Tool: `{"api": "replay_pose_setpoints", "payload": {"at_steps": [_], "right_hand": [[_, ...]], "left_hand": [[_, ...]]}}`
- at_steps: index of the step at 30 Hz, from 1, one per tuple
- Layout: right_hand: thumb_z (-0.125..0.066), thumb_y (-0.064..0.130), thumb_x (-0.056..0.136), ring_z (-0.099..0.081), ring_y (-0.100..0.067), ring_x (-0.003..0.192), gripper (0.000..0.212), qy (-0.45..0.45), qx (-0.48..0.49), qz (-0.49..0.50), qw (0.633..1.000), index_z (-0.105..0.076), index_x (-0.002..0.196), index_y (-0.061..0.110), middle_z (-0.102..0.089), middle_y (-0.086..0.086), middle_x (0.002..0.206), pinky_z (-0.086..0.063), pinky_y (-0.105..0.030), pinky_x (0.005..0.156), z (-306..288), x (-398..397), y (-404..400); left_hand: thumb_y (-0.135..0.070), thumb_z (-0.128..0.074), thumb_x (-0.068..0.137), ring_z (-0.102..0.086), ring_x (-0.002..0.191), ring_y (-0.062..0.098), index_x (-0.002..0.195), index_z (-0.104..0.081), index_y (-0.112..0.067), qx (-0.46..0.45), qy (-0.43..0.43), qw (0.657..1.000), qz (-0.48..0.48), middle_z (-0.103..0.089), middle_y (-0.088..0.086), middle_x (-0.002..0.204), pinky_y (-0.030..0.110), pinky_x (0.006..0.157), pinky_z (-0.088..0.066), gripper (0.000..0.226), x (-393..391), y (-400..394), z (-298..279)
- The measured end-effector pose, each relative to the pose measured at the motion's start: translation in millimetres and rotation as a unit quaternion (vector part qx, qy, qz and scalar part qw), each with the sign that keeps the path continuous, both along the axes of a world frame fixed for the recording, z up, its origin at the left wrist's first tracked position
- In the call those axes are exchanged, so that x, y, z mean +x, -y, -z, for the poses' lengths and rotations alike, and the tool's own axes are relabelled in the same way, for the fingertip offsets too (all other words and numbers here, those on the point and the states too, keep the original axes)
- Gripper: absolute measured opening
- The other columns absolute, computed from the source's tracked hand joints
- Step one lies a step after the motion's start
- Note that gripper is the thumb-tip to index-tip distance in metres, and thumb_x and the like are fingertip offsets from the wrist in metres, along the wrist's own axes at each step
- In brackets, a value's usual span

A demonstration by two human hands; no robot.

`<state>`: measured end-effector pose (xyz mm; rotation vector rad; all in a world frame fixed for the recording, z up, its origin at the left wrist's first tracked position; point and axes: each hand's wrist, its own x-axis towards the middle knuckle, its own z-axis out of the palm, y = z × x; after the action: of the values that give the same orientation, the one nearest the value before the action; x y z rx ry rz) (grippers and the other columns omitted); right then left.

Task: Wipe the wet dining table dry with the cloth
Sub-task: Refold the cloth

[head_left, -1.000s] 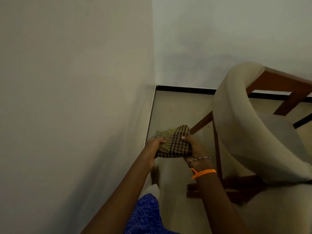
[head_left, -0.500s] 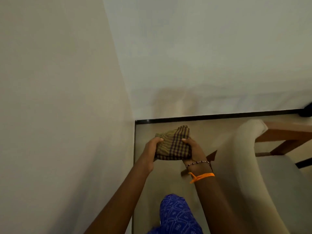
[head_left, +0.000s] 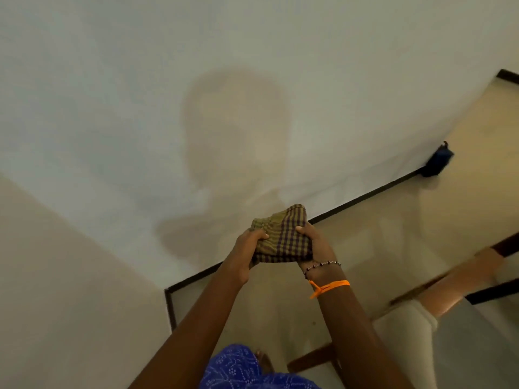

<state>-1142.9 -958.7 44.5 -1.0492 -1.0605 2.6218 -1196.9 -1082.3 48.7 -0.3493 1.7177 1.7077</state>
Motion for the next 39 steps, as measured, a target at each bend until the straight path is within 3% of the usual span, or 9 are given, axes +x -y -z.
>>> {"api": "replay_pose_setpoints", "payload": {"at_steps": [4,7,10,18,27,32,34,36,39], "right_hand": [[-0.041,0.000,0.090,-0.048,-0.044,0.123,0.042,0.015,-0.005,0.092,0.996,-0.047,0.132,-0.001,-0.050,-0.027,0.134,-0.035,-0.057,0.107,5,-32,-65],[-0.039,0.003,0.092,-0.057,-0.038,0.105,0.041,0.031,-0.033,0.160,0.986,-0.047,0.131,-0.003,-0.056,-0.023,0.126,-0.047,-0.049,0.092,13,-51,-115],[-0.038,0.005,0.092,-0.058,-0.035,0.091,0.040,0.041,-0.058,0.225,0.972,-0.048,0.130,-0.006,-0.055,-0.023,0.124,-0.049,-0.043,0.076,16,-74,-166],[-0.043,0.007,0.092,-0.057,-0.032,0.091,0.033,0.073,-0.046,0.388,0.917,-0.053,0.122,-0.005,-0.058,-0.017,0.113,-0.049,-0.039,0.071,13,-121,-295],[-0.042,0.006,0.092,-0.055,-0.024,0.073,0.022,0.123,-0.053,0.516,0.846,-0.062,0.081,0.007,-0.061,-0.009,0.085,-0.045,-0.034,0.061,45,-90,-436],[-0.043,0.007,0.092,-0.049,-0.022,0.065,0.024,0.173,-0.043,0.529,0.830,-0.059,0.074,0.008,-0.055,-0.009,0.078,-0.037,-0.029,0.055,51,-52,-532],[-0.045,0.009,0.093,-0.053,-0.025,0.072,0.022,0.210,-0.009,0.523,0.826,-0.060,0.078,0.006,-0.058,-0.016,0.088,-0.035,-0.027,0.057,45,-34,-571],[-0.045,0.014,0.095,-0.054,-0.035,0.108,0.027,0.245,0.035,0.529,0.811,-0.059,0.109,-0.004,-0.055,-0.025,0.120,-0.039,-0.029,0.073,40,-17,-603],[-0.043,0.035,0.097,-0.041,-0.020,0.133,0.042,0.195,0.102,0.568,0.793,-0.050,0.134,0.016,-0.044,-0.007,0.145,-0.031,-0.030,0.102,37,9,-639]], "left_hand": [[-0.009,-0.052,0.081,-0.058,0.110,0.035,0.119,-0.056,-0.006,0.016,0.011,0.997,0.072,-0.062,0.018,0.120,0.050,0.097,-0.047,0.039,-54,-77,-1],[-0.006,-0.050,0.082,-0.060,0.098,0.030,0.115,-0.057,-0.008,0.039,-0.001,0.990,0.134,-0.063,0.016,0.116,0.040,0.084,-0.051,0.033,-87,-138,1],[-0.007,-0.050,0.083,-0.059,0.105,0.034,0.110,-0.058,-0.010,0.042,-0.008,0.979,0.199,-0.062,0.019,0.119,0.043,0.092,-0.048,0.028,-122,-203,3],[-0.008,-0.052,0.081,-0.060,0.102,0.032,0.107,-0.059,-0.013,0.034,0.007,0.930,0.367,-0.063,0.017,0.113,0.044,0.092,-0.047,0.027,-192,-377,-4],[-0.006,-0.053,0.080,-0.052,0.061,0.015,0.083,-0.057,-0.015,0.007,0.041,0.854,0.519,-0.056,0.003,0.072,0.021,0.048,-0.042,0.010,-164,-564,7],[-0.006,-0.051,0.080,-0.048,0.055,0.014,0.081,-0.054,-0.013,0.004,0.022,0.816,0.578,-0.051,0.002,0.066,0.020,0.045,-0.038,0.008,-122,-674,2],[-0.006,-0.052,0.080,-0.046,0.053,0.015,0.079,-0.051,-0.014,0.007,0.012,0.800,0.600,-0.049,0.002,0.065,0.022,0.046,-0.039,0.007,-99,-717,-3],[-0.008,-0.053,0.080,-0.044,0.053,0.015,0.080,-0.050,-0.015,0.003,-0.005,0.777,0.629,-0.047,0.002,0.065,0.025,0.049,-0.038,0.007,-77,-753,-11],[-0.010,-0.054,0.079,-0.046,0.057,0.014,0.096,-0.055,-0.008,0.005,-0.033,0.729,0.683,-0.050,0.002,0.069,0.024,0.050,-0.040,0.017,-38,-804,-17]]}}
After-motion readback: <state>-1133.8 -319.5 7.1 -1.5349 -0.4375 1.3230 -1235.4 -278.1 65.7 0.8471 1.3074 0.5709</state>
